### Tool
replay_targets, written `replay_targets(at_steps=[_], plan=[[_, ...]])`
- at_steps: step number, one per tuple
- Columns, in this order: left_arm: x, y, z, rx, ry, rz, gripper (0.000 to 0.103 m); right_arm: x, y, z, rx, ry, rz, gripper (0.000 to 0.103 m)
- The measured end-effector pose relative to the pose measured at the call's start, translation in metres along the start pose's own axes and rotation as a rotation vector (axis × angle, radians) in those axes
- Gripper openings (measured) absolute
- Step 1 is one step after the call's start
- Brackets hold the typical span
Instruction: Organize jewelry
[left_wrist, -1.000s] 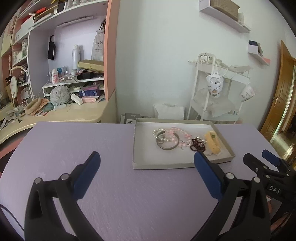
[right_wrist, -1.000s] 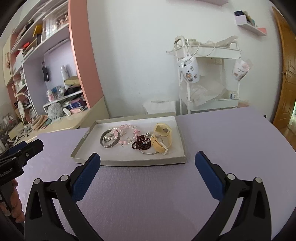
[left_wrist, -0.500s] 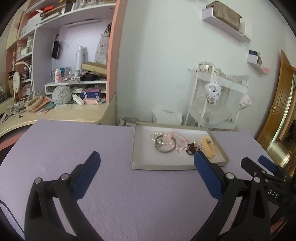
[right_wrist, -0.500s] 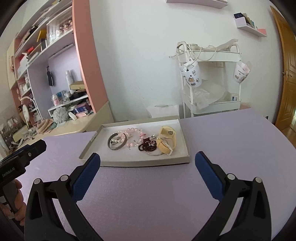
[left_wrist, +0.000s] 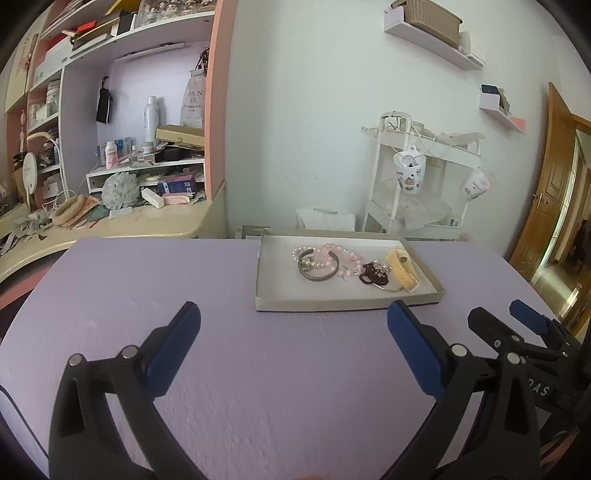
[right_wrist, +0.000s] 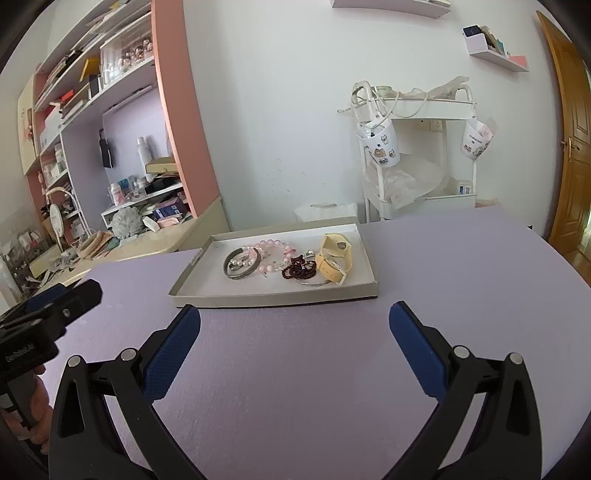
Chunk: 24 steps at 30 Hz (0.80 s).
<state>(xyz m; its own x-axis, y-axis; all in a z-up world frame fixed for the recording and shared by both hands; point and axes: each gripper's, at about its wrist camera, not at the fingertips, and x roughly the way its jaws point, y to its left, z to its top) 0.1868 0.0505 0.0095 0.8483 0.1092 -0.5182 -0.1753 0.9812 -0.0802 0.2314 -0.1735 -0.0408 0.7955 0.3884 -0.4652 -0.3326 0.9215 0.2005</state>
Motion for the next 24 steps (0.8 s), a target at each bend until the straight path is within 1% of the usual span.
replay_targets(at_steps=[8,14,20,24], plan=[[-0.009,0.0,0.001,-0.014,-0.05,-0.007,0.101,-0.015,-0.003,0.002,-0.003,-0.056,0.027,0.102],[-0.014,-0.005,0.002,-0.01,-0.065,-0.013,0.101,-0.019,-0.004,0.005,-0.006,-0.081,0.055,0.102],[-0.022,-0.009,0.001,-0.015,-0.069,-0.071,0.101,-0.026,-0.006,0.004,0.009,-0.08,0.1,0.102],[-0.025,-0.012,0.0,-0.013,-0.067,-0.087,0.101,-0.032,-0.005,0.005,0.006,-0.088,0.105,0.102]])
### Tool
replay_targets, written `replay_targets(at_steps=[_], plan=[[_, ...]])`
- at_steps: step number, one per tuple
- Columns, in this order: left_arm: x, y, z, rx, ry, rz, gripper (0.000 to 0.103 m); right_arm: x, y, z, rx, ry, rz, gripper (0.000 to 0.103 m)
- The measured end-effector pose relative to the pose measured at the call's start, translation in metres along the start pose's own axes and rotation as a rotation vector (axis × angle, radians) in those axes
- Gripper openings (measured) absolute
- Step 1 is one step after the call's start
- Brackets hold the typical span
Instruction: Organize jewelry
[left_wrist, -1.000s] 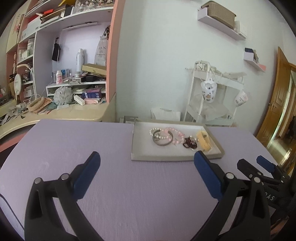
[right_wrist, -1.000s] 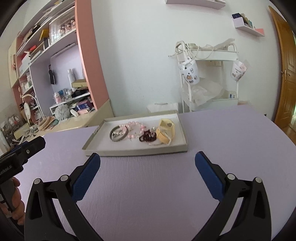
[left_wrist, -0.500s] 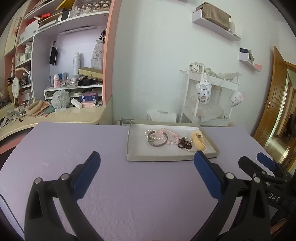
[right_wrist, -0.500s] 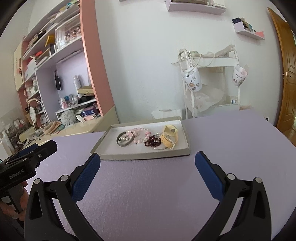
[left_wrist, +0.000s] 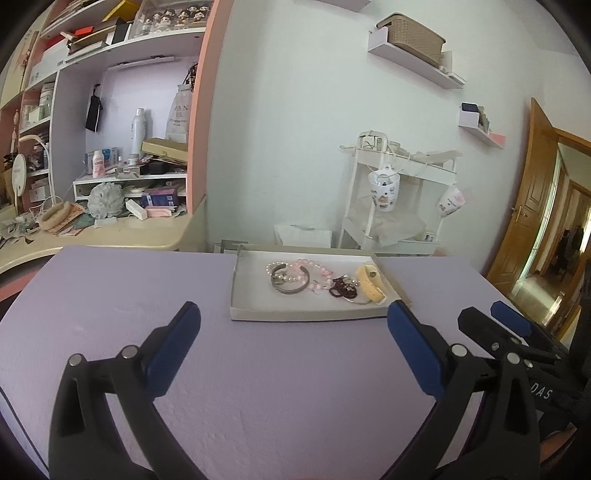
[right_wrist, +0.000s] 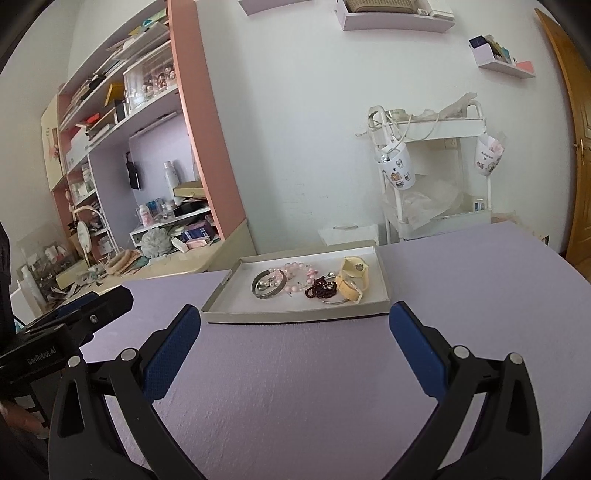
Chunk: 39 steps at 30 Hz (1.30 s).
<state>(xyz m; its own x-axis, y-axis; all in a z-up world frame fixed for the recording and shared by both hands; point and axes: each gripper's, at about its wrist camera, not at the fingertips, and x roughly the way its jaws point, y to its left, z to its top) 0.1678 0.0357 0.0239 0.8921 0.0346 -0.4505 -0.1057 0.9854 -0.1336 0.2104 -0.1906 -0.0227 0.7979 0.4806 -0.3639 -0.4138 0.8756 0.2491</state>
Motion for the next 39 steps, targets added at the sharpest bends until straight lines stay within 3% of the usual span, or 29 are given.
replay_targets(at_steps=[39], plan=[[0.006,0.005,-0.003,-0.026,0.037,0.019,0.101,0.008,0.004,-0.006,0.004,0.049,0.005,0.102]])
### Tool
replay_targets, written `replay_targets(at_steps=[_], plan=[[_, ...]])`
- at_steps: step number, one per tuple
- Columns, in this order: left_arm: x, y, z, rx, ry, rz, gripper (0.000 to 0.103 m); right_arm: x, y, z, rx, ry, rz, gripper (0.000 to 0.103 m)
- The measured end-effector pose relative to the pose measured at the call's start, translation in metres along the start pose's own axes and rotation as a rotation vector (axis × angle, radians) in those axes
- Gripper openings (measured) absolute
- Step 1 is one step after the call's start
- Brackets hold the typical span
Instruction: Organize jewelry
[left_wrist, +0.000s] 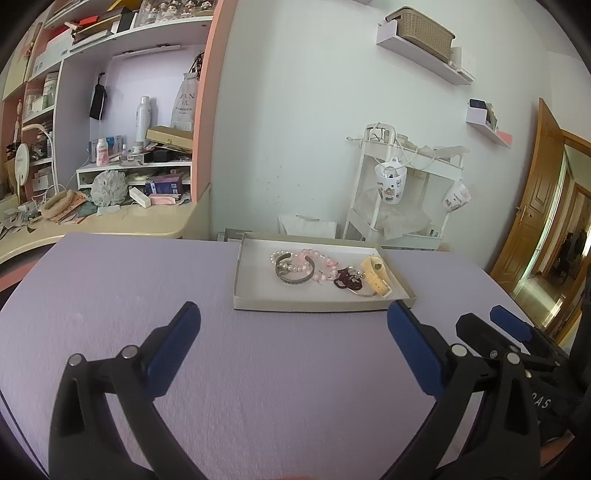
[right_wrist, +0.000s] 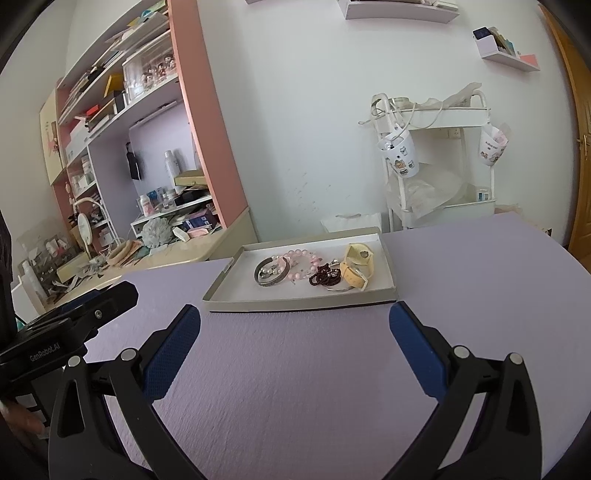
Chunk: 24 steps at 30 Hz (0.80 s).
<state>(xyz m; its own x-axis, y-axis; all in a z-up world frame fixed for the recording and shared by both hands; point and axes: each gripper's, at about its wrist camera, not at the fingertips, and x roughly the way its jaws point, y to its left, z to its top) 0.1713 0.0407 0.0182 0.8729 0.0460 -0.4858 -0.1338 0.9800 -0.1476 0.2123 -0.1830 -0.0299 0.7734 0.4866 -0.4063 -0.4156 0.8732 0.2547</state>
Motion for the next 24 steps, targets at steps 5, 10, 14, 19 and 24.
replay_targets(at_steps=[5,10,14,19,24], plan=[[0.0009,-0.0014,0.0002,0.001,0.002,0.0,0.101,0.0001,0.0001,-0.0011,0.005,0.002,-0.004,0.102],[0.0021,-0.0027,-0.0007,0.005,0.002,-0.006,0.101,0.0007,-0.0001,-0.0015,0.006,0.003,-0.004,0.102],[0.0021,-0.003,-0.0009,0.003,0.002,-0.005,0.101,0.0009,-0.0007,-0.0016,0.006,0.004,-0.003,0.102],[0.0026,-0.0026,-0.002,-0.001,0.002,-0.002,0.101,0.0008,-0.0004,-0.0014,0.006,0.004,-0.002,0.102],[0.003,-0.0018,-0.0032,-0.004,0.002,-0.003,0.101,0.001,-0.0002,-0.002,0.005,0.003,-0.002,0.102]])
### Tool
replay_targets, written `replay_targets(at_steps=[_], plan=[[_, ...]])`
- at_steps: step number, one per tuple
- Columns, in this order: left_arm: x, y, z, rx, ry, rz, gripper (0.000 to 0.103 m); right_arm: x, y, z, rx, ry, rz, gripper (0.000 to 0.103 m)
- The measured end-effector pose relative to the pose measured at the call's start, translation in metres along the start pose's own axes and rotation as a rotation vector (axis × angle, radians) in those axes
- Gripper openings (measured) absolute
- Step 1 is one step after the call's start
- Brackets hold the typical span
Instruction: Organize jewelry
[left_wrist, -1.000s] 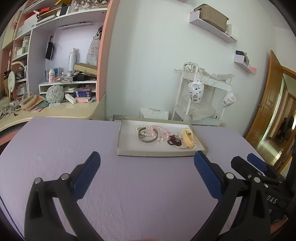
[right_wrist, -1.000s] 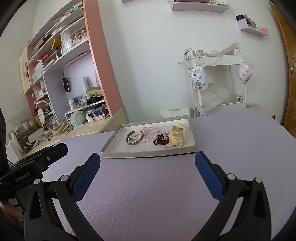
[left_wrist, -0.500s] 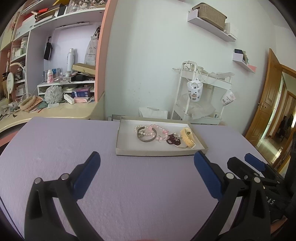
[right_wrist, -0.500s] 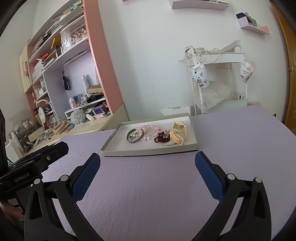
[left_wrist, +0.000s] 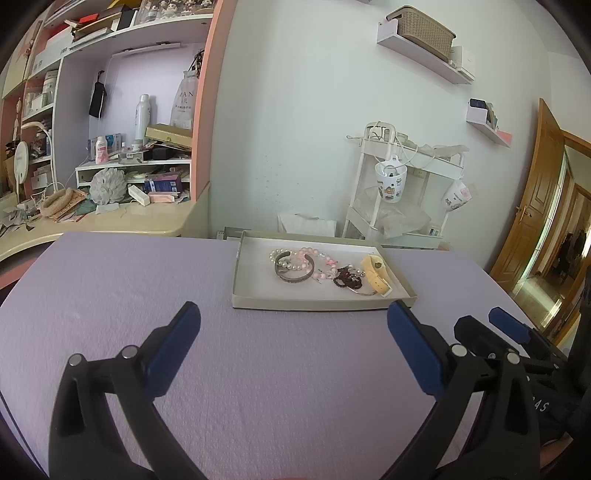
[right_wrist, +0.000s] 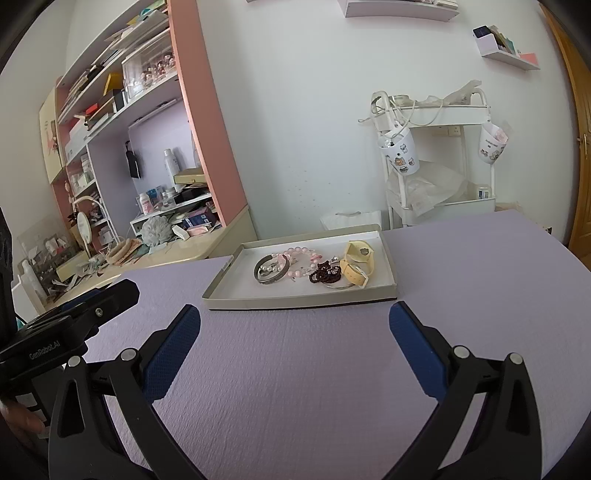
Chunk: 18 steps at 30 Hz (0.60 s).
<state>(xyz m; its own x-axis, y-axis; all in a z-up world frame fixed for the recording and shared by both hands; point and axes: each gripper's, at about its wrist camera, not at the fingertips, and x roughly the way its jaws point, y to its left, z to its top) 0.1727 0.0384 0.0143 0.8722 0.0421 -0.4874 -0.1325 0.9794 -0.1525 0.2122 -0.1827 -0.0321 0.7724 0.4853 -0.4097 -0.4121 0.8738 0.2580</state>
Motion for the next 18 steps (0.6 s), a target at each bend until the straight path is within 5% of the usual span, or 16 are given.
replay_targets(at_steps=[18], plan=[[-0.0004,0.0034,0.0001,0.0,-0.004,0.012,0.101,0.0007,0.0001,-0.0003,0.0,0.001,0.0,0.102]])
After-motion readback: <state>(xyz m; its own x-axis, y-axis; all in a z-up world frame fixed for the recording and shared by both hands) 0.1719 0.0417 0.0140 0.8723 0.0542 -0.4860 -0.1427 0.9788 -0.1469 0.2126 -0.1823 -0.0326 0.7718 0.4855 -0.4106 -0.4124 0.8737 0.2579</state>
